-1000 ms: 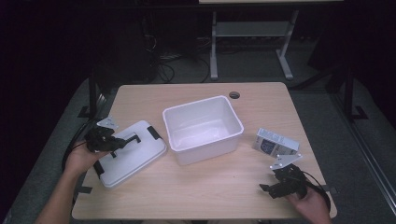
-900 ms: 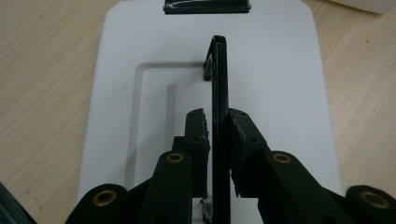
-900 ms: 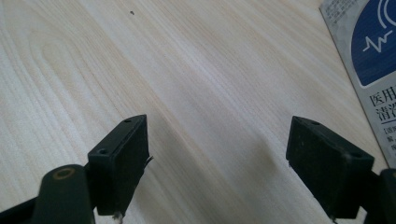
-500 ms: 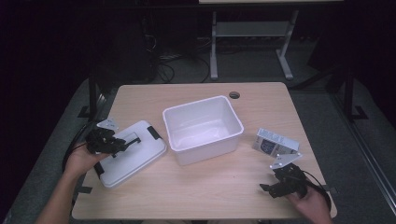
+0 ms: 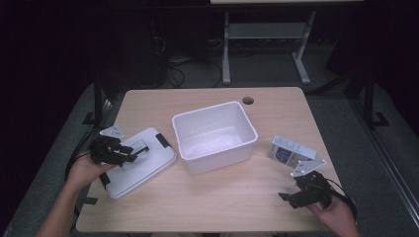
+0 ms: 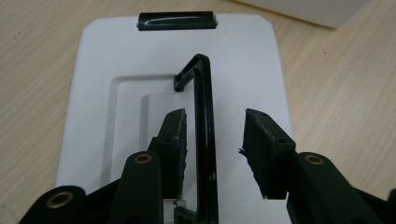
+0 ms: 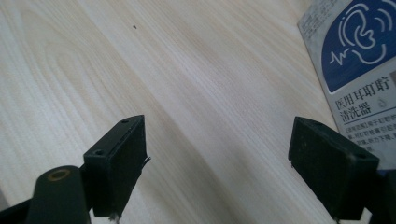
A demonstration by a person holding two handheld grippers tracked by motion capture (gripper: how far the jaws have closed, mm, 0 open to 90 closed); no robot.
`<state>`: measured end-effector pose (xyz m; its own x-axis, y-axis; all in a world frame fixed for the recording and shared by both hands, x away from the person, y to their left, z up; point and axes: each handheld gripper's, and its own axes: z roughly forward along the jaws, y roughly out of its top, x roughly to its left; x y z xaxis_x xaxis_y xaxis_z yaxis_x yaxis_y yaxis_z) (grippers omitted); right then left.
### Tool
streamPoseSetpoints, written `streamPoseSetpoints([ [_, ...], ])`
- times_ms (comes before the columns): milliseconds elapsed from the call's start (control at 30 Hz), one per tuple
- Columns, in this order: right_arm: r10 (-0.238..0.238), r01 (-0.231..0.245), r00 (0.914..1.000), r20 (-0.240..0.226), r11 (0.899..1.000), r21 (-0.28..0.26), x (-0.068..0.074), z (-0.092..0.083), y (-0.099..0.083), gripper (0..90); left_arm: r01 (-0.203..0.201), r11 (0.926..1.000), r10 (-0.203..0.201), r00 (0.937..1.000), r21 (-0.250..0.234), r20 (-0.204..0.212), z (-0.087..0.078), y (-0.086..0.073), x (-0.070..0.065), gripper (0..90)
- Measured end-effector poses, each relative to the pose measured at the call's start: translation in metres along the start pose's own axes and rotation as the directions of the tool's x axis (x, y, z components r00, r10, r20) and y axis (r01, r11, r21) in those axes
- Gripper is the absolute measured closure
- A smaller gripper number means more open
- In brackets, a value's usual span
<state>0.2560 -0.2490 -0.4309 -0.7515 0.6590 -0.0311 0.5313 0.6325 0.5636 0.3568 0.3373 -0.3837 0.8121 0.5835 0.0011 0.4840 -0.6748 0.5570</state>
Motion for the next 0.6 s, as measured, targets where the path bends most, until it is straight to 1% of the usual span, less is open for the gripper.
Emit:
streamPoseSetpoints([
  [100, -0.003, 0.003, 1.0, 0.003, 1.0, 0.004, -0.001, -0.004, 0.0, 17.2, -0.007, 1.0, 0.007, 1.0, 0.001, 0.0, -0.002, 0.002, -0.001, 57.8],
  [167, -0.004, 0.004, 0.9999, 0.01, 1.0, -0.006, -0.001, -0.007, 0.001, 16.9, -0.007, 1.0, 0.007, 1.0, -0.007, 0.001, -0.002, 0.003, -0.002, 56.8],
  [267, -0.008, 0.008, 0.9999, 0.013, 1.0, -0.011, -0.003, -0.014, 0.003, 15.7, -0.01, 0.9999, 0.01, 0.9999, -0.007, 0.006, -0.001, 0.004, -0.004, 55.8],
  [400, -0.025, 0.025, 0.9994, 0.026, 1.0, -0.012, -0.004, -0.021, 0.006, 15.5, -0.015, 0.9999, 0.015, 0.9998, -0.001, 0.009, 0.001, 0.004, -0.004, 54.4],
  [433, -0.036, 0.036, 0.9989, 0.032, 0.999, -0.015, -0.005, -0.024, 0.008, 15.3, -0.014, 0.9999, 0.014, 0.9999, -0.001, 0.009, 0.001, 0.004, -0.003, 53.7],
  [500, -0.036, 0.036, 0.9987, 0.036, 0.999, -0.013, -0.007, -0.027, 0.009, 14.7, -0.018, 0.9998, 0.018, 0.9998, -0.002, 0.006, 0.0, 0.005, -0.003, 53.4],
  [567, -0.033, 0.033, 0.9988, 0.035, 0.999, -0.011, -0.009, -0.028, 0.01, 14.7, -0.025, 0.9996, 0.025, 0.9997, -0.017, 0.006, 0.0, 0.004, -0.004, 52.9],
  [600, -0.028, 0.029, 0.9989, 0.036, 1.0, -0.01, -0.01, -0.029, 0.011, 14.7, -0.022, 0.9996, 0.022, 0.9997, -0.019, 0.005, -0.001, 0.004, -0.004, 52.5],
])
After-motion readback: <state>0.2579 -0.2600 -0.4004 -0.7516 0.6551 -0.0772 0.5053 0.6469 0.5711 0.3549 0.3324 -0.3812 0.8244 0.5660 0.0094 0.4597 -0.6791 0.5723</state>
